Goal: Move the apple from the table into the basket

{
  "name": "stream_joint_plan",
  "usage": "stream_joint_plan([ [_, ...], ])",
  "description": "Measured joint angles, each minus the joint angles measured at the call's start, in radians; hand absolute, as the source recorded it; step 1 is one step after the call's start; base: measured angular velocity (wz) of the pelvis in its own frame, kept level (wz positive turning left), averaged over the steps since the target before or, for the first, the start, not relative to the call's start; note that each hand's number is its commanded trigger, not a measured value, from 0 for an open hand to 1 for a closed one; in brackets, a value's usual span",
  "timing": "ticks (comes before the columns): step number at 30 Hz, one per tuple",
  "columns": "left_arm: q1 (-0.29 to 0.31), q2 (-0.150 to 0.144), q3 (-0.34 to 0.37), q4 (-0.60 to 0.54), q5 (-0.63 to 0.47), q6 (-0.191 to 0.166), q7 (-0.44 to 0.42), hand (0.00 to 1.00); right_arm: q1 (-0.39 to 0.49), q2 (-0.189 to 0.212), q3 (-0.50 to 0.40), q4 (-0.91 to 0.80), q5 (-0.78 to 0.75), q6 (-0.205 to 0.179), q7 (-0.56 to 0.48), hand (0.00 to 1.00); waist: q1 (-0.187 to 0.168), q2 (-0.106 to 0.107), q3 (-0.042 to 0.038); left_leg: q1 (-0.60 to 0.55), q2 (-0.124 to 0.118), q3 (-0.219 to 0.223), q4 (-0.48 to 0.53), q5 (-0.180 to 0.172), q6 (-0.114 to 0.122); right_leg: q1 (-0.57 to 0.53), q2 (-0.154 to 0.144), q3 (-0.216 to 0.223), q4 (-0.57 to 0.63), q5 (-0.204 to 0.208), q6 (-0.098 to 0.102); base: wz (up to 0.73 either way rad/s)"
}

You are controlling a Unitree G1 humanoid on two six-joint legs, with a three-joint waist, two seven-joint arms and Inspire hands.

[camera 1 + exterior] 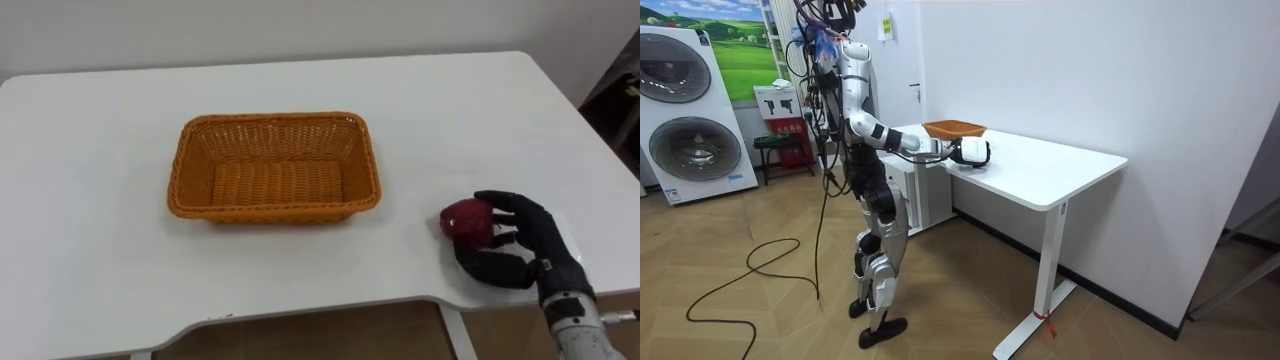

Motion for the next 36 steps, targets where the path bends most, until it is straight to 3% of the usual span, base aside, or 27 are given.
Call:
stream_joint_plan([
  [15, -0.001, -0.003, -0.001, -0.014, -0.001, 0.0, 0.025, 0.0, 0.013, 0.034, 0.007, 0.0, 0.059, -0.008, -0.002, 1.0, -0.003, -0.001, 0.002, 0.002, -0.001, -0.009, 0.002, 0.0, 0.0, 0.007, -0.002, -0.008, -0.001, 0.0, 0.0, 0.0],
  [18, -0.003, -0.003, -0.001, -0.023, -0.001, -0.002, 0.026, 0.0, 0.012, 0.036, 0.007, -0.007, 0.081, -0.003, -0.007, 1.0, -0.003, -0.004, 0.0051, 0.002, -0.002, -0.01, 0.002, 0.0, 0.0, 0.005, -0.002, -0.008, 0.001, 0.0, 0.0, 0.0],
  [20, -0.011, -0.003, -0.001, -0.019, -0.003, -0.004, 0.025, 0.0, 0.01, 0.036, 0.009, -0.051, 0.084, 0.018, 0.0, 1.0, 0.0, -0.002, 0.0148, 0.0, -0.002, -0.01, 0.001, 0.0, 0.0, 0.002, -0.002, -0.008, 0.002, 0.0, 0.0, 0.0],
  [28, -0.007, -0.004, -0.002, 0.005, -0.009, -0.013, 0.026, 0.0, -0.075, 0.028, 0.016, -0.172, 0.085, 0.018, 0.0, 1.0, 0.006, 0.012, 0.0205, -0.002, -0.002, -0.014, 0.001, 0.0, 0.0, 0.001, -0.002, -0.014, 0.001, 0.0, 0.0, 0.0],
  [33, -0.006, -0.004, -0.002, 0.004, -0.007, -0.014, 0.025, 0.0, -0.141, 0.01, 0.02, -0.224, 0.11, 0.017, -0.001, 1.0, 0.007, 0.012, 0.0168, -0.001, -0.002, -0.025, 0.0, 0.0, 0.0, 0.005, -0.003, -0.028, 0.001, 0.0, 0.0, 0.07],
  [36, -0.004, -0.004, -0.002, 0.004, -0.003, -0.014, 0.025, 0.0, -0.167, -0.004, 0.02, -0.242, 0.109, 0.017, 0.004, 1.0, 0.014, 0.0, 0.0086, 0.004, -0.003, -0.039, -0.001, 0.0, 0.0, 0.013, -0.003, -0.038, 0.001, 0.0, 0.0, 0.08],
])
